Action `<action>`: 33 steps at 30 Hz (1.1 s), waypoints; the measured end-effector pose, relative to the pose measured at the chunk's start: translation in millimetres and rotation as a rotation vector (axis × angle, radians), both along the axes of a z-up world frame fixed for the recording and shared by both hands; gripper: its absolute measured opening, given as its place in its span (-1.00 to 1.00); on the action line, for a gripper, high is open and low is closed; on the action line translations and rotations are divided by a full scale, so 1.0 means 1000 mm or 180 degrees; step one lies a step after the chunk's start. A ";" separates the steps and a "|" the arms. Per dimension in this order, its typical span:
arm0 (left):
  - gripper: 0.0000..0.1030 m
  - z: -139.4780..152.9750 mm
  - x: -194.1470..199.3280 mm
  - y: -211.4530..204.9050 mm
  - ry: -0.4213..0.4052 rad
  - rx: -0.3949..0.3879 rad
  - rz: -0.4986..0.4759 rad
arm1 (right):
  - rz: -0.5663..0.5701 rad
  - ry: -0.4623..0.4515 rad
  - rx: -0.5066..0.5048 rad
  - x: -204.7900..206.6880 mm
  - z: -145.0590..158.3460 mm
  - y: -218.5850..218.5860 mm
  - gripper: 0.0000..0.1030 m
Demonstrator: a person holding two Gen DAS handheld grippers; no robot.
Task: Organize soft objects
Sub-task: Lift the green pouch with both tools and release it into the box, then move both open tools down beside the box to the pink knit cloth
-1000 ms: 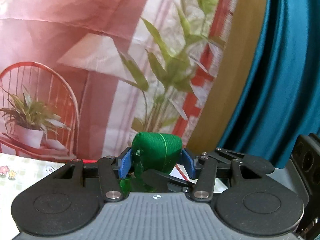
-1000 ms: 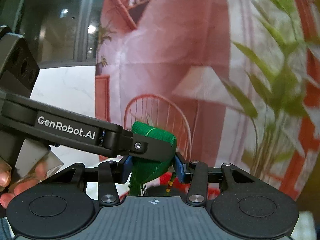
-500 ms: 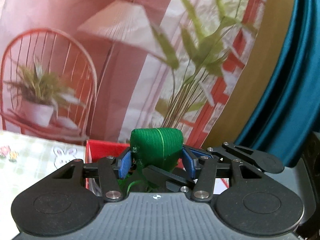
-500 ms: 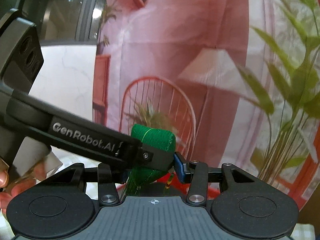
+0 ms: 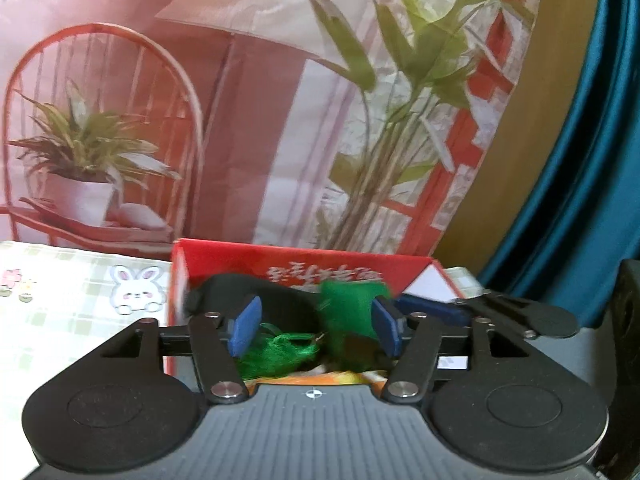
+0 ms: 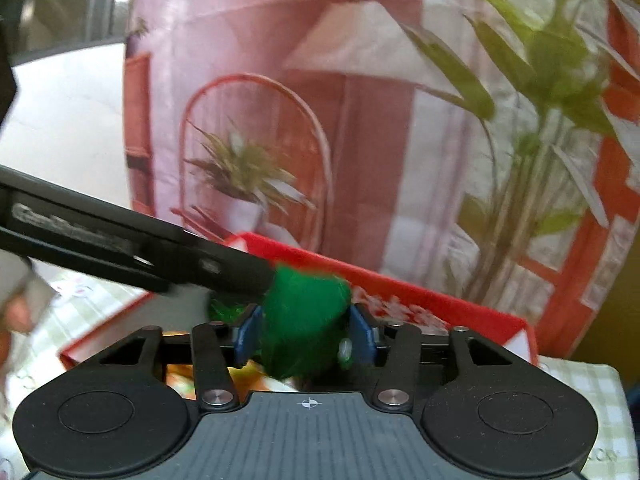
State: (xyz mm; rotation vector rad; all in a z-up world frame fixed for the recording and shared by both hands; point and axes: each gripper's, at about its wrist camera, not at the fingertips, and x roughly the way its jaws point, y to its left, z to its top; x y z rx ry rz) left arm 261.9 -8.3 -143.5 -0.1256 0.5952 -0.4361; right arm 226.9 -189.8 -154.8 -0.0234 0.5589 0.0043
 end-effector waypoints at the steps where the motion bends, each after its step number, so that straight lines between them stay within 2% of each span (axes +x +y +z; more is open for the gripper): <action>1: 0.41 0.000 -0.001 0.002 -0.0008 0.0037 0.0037 | -0.0039 0.0027 -0.0032 -0.001 -0.002 -0.002 0.14; 5: 0.65 0.001 -0.010 0.005 -0.0101 0.0177 0.0143 | -0.0157 0.0074 -0.0062 -0.012 -0.007 -0.010 0.31; 7: 0.79 0.001 -0.018 0.005 -0.0165 0.0241 0.0196 | -0.0202 0.0078 -0.0048 -0.019 -0.008 -0.012 0.48; 14: 0.98 0.002 -0.050 0.009 -0.0306 0.0412 0.0289 | -0.0357 0.0017 0.0135 -0.055 -0.009 -0.022 0.96; 19: 1.00 0.004 -0.073 0.010 -0.0380 0.0523 0.0378 | -0.0463 -0.0071 0.0250 -0.082 -0.005 -0.029 0.99; 26: 1.00 0.001 -0.099 0.010 -0.0335 0.0571 0.0436 | -0.0596 -0.0175 0.0416 -0.115 0.000 -0.030 0.99; 30: 1.00 -0.004 -0.113 0.007 -0.0334 0.0700 0.0472 | -0.0672 -0.0177 0.0375 -0.129 0.001 -0.024 0.99; 33: 1.00 -0.008 -0.122 0.009 -0.0279 0.0668 0.0483 | -0.0675 -0.0184 0.0362 -0.138 0.000 -0.020 0.99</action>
